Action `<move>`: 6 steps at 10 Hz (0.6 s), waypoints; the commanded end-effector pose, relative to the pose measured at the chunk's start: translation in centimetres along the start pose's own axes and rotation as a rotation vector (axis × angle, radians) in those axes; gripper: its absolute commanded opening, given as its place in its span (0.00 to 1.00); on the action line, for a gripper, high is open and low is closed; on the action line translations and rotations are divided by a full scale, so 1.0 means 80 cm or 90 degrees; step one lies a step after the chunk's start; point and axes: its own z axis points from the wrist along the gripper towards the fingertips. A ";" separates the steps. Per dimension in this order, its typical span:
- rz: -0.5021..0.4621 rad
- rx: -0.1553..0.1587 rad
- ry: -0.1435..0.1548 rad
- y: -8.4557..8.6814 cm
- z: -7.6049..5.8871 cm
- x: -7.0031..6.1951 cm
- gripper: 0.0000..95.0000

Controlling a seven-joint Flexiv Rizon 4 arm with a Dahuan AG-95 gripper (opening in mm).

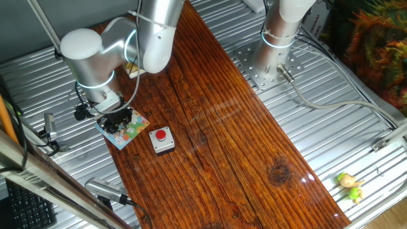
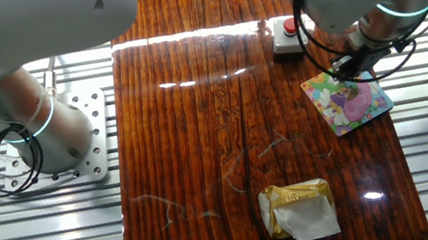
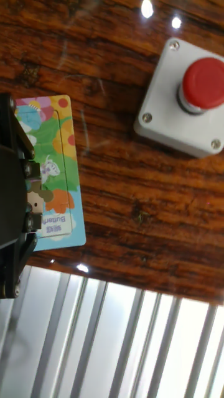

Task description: Assemble one piece of a puzzle

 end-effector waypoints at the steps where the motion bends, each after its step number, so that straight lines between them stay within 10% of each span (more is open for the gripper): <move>1: -0.023 -0.008 -0.002 0.003 -0.003 -0.002 0.00; 6: -0.047 -0.012 0.008 0.003 -0.006 -0.002 0.00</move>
